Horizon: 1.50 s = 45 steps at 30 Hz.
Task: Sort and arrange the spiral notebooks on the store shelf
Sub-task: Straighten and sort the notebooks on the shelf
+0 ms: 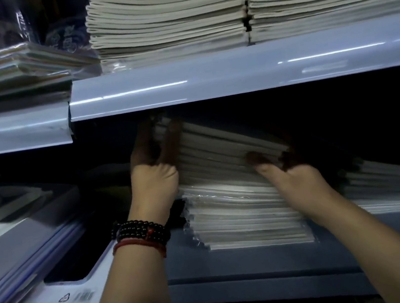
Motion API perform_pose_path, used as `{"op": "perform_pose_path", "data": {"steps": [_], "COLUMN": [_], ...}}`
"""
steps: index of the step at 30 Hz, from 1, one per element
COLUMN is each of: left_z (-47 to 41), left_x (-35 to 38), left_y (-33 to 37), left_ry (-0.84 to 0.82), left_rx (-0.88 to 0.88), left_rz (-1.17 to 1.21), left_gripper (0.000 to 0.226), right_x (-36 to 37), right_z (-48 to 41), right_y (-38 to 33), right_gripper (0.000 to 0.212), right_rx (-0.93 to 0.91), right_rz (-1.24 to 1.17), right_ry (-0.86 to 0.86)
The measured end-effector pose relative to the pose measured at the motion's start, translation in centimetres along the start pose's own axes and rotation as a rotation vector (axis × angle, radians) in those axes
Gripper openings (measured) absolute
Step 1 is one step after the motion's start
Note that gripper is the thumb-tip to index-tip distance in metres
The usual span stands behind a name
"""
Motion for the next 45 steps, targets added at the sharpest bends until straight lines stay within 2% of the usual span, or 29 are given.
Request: {"op": "perform_pose_path", "data": {"steps": [3,8,12,14,16,20,25,28,33,41,45], "left_z": [0.1,-0.6,-1.0,-1.3,-1.4,-0.8,0.6,1.1,1.1,0.9,1.1], "left_x": [-0.1,-0.3,-0.1,0.0,0.0,0.0,0.4,0.3,0.0,0.3,0.2], "left_y": [-0.5,-2.0,-2.5,-2.9,-3.0,-2.8,-2.5,-3.1,-3.6,-4.5,-4.9], "left_ry": [-0.008,-0.102,-0.174,-0.154,-0.162,-0.202,-0.244,-0.229,-0.190,-0.163,-0.159], "left_rx": [0.191,0.218,0.255,0.230,0.233,0.270,0.296,0.276,0.262,0.220,0.207], "left_rz": [0.139,0.251,0.244,0.257,0.255,0.168,0.038,0.031,0.045,0.048,0.025], "left_gripper": [0.044,0.053,0.069,0.072,0.072,0.078,0.095,0.095,0.088,0.095,0.091], "right_x": [0.0,-0.7,0.6,1.0,0.9,1.2,0.8,0.2,0.3,-0.3,-0.5], "right_z": [-0.5,-1.1,-1.3,-1.6,-1.9,-1.3,-1.0,-0.6,-0.2,-0.5,-0.6], "right_y": [0.2,0.7,-0.5,-0.5,-0.2,-0.7,-0.6,-0.6,-0.6,-0.1,0.3], "right_gripper": [0.053,0.064,0.039,0.036,0.039,0.064,0.049,0.056,0.081,0.078,0.087], "right_rx": [0.011,0.025,-0.079,-0.111,-0.134,-0.194,-0.160,-0.114,-0.219,-0.269,-0.292], "right_rz": [-0.022,-0.048,-0.057,-0.101,-0.121,-0.033,-0.006,-0.030,-0.034,-0.024,0.018], "right_ry": [0.042,0.086,0.097,0.097,0.107,0.084,0.070,0.037,-0.036,-0.050,-0.064]}}
Point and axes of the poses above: each hand's wrist, its own z-axis away from the middle knuckle, its own x-axis out of the palm, y = z × x, the point moved 4 cm from there along -z, towards the middle knuckle, and after that the axes turned 15 degrees about -z, right-handed, at the moved point
